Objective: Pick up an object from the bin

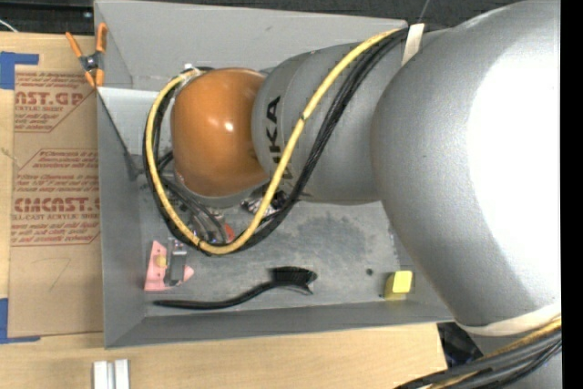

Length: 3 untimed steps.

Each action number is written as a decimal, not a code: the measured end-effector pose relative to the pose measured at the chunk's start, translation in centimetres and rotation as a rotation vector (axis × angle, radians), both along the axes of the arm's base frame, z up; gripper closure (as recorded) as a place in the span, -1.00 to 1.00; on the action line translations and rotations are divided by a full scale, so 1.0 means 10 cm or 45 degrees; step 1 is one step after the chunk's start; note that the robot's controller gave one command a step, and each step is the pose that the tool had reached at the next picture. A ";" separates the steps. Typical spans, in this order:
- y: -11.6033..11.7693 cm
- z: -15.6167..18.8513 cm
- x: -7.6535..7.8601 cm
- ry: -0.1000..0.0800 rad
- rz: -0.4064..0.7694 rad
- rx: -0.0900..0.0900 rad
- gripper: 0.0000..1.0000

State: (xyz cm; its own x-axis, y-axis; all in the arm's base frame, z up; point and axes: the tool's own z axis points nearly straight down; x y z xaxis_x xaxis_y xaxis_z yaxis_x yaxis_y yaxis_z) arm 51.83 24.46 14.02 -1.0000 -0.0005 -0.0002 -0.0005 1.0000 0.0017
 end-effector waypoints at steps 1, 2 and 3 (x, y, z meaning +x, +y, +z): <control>0.02 -0.70 -0.25 0.001 -0.066 0.003 -1.00; 0.01 0.01 -0.38 -0.019 0.187 0.007 -1.00; -0.22 -0.41 -0.34 0.002 -0.252 0.003 -1.00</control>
Offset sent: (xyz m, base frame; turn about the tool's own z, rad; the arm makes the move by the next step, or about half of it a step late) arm -0.0385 -0.0001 0.0005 -0.1458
